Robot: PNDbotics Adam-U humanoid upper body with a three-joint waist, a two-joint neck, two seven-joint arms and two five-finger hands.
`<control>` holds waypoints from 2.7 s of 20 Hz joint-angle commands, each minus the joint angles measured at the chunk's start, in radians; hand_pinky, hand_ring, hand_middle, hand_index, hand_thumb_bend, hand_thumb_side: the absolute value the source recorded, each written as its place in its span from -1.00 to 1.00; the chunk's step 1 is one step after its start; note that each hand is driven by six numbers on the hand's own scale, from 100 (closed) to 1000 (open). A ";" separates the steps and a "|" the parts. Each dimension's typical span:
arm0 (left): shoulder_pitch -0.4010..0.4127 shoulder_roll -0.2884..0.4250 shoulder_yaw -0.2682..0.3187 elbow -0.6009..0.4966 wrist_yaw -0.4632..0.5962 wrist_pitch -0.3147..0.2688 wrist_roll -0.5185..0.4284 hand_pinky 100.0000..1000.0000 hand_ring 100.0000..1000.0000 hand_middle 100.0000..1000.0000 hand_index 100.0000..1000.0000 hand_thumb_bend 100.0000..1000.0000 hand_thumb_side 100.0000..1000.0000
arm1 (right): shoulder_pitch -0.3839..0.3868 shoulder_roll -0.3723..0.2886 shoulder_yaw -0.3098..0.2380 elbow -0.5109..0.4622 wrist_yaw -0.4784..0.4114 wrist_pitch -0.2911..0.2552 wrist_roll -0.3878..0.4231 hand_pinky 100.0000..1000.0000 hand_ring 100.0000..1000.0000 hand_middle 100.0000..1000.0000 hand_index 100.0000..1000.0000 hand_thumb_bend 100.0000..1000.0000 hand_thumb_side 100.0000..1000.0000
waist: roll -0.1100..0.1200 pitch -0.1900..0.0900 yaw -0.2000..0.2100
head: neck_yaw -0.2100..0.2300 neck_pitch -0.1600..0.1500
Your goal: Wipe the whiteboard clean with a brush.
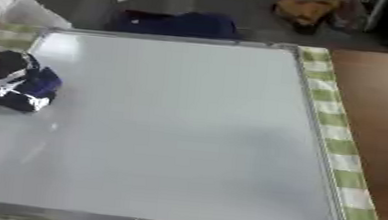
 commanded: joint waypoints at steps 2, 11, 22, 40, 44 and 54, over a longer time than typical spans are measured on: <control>-0.014 0.029 -0.001 0.024 -0.055 -0.028 -0.028 0.46 0.09 -0.48 -0.94 -0.70 -0.28 | -0.007 -0.015 -0.009 -0.014 0.006 0.003 0.000 0.29 0.08 -0.11 0.01 -1.00 1.00 | -0.002 -0.022 -0.002 | -0.001 -0.006; -0.026 0.028 -0.002 0.043 -0.113 -0.058 -0.074 0.51 0.09 -0.45 -0.92 -0.73 -0.28 | -0.009 -0.016 -0.007 -0.014 0.003 0.008 0.002 0.29 0.08 -0.11 0.01 -1.00 1.00 | 0.002 -0.024 -0.003 | 0.004 0.003; -0.020 0.024 -0.006 0.075 -0.188 -0.095 -0.077 0.54 0.10 -0.43 -0.85 -0.42 0.00 | -0.008 -0.016 -0.007 -0.014 0.004 0.012 0.003 0.30 0.08 -0.11 0.01 -1.00 1.00 | 0.003 -0.028 0.001 | 0.004 0.016; -0.016 0.031 0.005 0.053 -0.093 -0.134 -0.178 0.62 0.45 0.07 -0.77 -0.04 0.58 | -0.005 -0.011 -0.008 -0.014 0.004 0.026 -0.008 0.30 0.08 -0.12 0.00 -1.00 1.00 | 0.002 -0.035 0.003 | -0.003 0.011; -0.015 0.031 0.006 0.048 -0.077 -0.138 -0.192 0.62 0.48 0.12 -0.78 0.02 0.57 | -0.004 -0.010 -0.009 -0.014 0.004 0.030 -0.011 0.30 0.08 -0.12 0.00 -1.00 1.00 | 0.003 -0.037 0.004 | -0.003 0.011; -0.012 0.033 0.003 0.042 -0.071 -0.130 -0.184 0.58 0.43 -0.12 -0.80 -0.41 0.43 | -0.005 -0.010 -0.009 -0.014 0.003 0.033 -0.017 0.29 0.08 -0.13 0.00 -1.00 1.00 | 0.001 -0.037 0.002 | -0.004 0.004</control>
